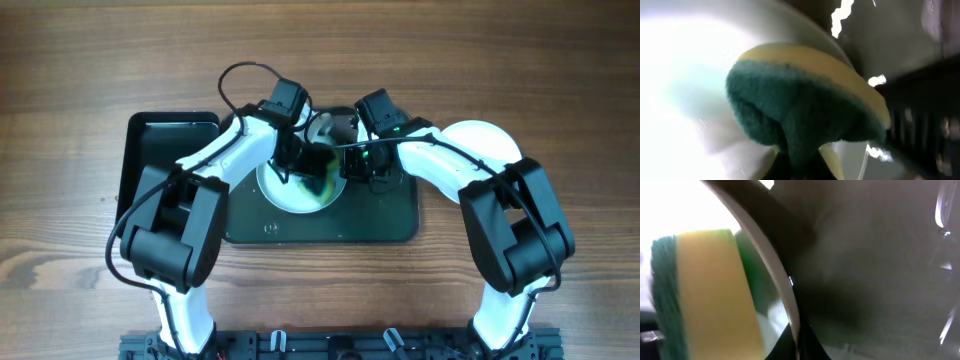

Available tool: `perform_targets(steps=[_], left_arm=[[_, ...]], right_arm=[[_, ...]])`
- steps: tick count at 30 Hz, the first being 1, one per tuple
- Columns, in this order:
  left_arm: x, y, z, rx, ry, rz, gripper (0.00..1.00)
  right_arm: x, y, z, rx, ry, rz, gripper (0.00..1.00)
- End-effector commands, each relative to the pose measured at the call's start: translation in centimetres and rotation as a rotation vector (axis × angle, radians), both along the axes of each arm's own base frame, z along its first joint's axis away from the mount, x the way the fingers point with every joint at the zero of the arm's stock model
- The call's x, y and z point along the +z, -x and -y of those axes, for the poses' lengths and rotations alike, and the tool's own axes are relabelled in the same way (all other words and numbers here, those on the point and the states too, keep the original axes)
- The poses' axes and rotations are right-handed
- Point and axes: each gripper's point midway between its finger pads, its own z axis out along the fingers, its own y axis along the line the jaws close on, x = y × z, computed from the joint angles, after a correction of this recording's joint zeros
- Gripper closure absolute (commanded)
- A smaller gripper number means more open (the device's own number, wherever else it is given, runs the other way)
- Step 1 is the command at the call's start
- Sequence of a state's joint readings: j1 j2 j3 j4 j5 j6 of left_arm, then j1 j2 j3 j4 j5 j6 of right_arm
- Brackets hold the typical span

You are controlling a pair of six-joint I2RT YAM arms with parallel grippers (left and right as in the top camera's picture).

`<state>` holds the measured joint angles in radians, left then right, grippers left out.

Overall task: Clean dirty plates on tray and stack at the side
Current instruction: 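Scrub the third plate with the sponge in the left gripper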

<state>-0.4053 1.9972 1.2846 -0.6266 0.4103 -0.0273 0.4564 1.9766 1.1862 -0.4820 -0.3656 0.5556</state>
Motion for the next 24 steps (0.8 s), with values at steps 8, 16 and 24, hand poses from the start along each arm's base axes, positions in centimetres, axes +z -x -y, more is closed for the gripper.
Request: perform_targets(steps=[8, 16, 24], left_arm=[[1.2, -6.2, -10.9, 0.515, -0.491, 0.211, 0.96], [6.1, -5.4, -14.9, 0.583, -0.535, 0.137, 0.96], [7.9, -3.7, -14.3, 0.572, -0.415, 0.02, 0.96]], right_arm=[[-1.3, 0.4, 0.5, -0.01, 0.034, -0.027, 0.96], [-1.1, 0.4, 0.5, -0.008, 0.034, -0.027, 0.96], [2.2, -0.1, 2.5, -0.024, 0.156, 0.078, 0.96]])
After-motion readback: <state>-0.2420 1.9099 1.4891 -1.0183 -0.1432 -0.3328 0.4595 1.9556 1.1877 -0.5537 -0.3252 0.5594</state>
